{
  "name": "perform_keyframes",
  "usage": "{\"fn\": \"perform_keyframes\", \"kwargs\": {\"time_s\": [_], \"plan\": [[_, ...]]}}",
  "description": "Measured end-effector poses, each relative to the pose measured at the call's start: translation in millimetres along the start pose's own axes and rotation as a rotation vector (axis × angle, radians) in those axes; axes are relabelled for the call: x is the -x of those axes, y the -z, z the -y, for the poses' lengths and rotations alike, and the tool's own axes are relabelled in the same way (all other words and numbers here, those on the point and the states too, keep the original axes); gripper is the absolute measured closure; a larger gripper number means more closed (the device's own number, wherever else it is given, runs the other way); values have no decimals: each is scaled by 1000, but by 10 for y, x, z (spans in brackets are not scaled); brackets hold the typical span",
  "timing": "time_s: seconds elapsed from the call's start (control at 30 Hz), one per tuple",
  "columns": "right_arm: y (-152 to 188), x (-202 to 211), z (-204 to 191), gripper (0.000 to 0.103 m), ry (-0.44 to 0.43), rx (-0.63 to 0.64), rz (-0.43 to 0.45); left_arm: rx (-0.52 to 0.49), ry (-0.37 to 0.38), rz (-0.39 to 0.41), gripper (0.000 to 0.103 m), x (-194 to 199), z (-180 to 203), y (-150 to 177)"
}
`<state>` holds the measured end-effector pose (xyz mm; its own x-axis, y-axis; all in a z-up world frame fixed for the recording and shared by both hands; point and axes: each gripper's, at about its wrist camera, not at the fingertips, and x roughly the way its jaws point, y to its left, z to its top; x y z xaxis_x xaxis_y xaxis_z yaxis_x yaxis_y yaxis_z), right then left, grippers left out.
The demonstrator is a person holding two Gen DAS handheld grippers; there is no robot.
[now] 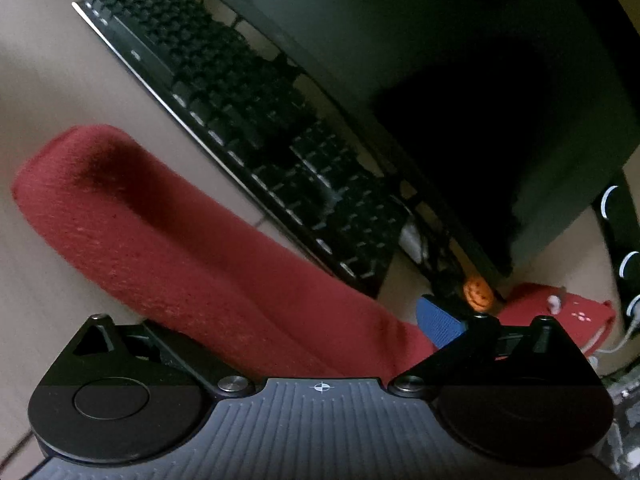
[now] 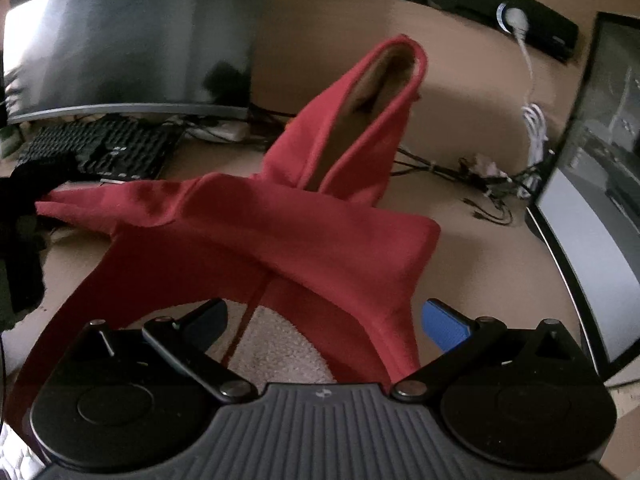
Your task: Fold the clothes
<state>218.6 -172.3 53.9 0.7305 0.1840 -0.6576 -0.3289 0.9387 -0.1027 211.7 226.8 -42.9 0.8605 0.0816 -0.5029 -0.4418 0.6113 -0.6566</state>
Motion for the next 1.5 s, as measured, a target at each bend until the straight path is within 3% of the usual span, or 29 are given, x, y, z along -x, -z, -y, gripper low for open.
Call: {"fn": "perform_keyframes", "kwargs": {"time_s": [0.03,0.07,0.2,0.37,0.43,0.53,0.63,0.67,0.77,0.83,0.93,1.0,1.1,1.2,1.33,1.5], "plan": [[9,5,13,0,1,-8,3,0,-20,-5,31,4,-17,-15],[17,4,24,0,0,-15,4,-1,-42,-12,39,3,-40,-27],[47,-2,90,0,-14,-34,11,-74,-82,-33,58,-12,-36,-23],[84,2,281,0,-22,-75,30,-186,-109,-15,68,19,97,-33],[116,-4,406,0,-21,-106,35,-307,-119,17,71,54,315,-56],[181,-14,629,0,-17,-163,37,-494,-47,72,73,178,853,-3],[257,-35,887,0,-3,-217,32,-640,90,99,72,283,1485,158],[278,-44,990,0,3,-236,28,-684,144,75,70,265,1685,277],[329,-56,1246,0,15,-281,26,-825,303,-46,47,145,2254,739],[340,-63,1388,0,17,-297,31,-933,347,-156,37,6,2466,1114],[311,-110,1538,0,8,-298,44,-1069,343,-289,31,-107,2597,1594],[267,-185,1606,0,-14,-303,50,-1071,334,-320,19,-93,2570,1705],[134,-353,1687,1,-137,-342,60,-1079,315,-343,15,-68,2532,1791],[-29,-593,1729,18,-303,-366,58,-1123,285,-340,15,-59,2535,1855],[-174,-1063,1704,40,-498,-427,-21,-1170,243,-321,15,-94,2553,1930],[-155,-1623,1647,40,-698,-549,-180,-1167,213,-323,19,-95,2517,1960]]}}
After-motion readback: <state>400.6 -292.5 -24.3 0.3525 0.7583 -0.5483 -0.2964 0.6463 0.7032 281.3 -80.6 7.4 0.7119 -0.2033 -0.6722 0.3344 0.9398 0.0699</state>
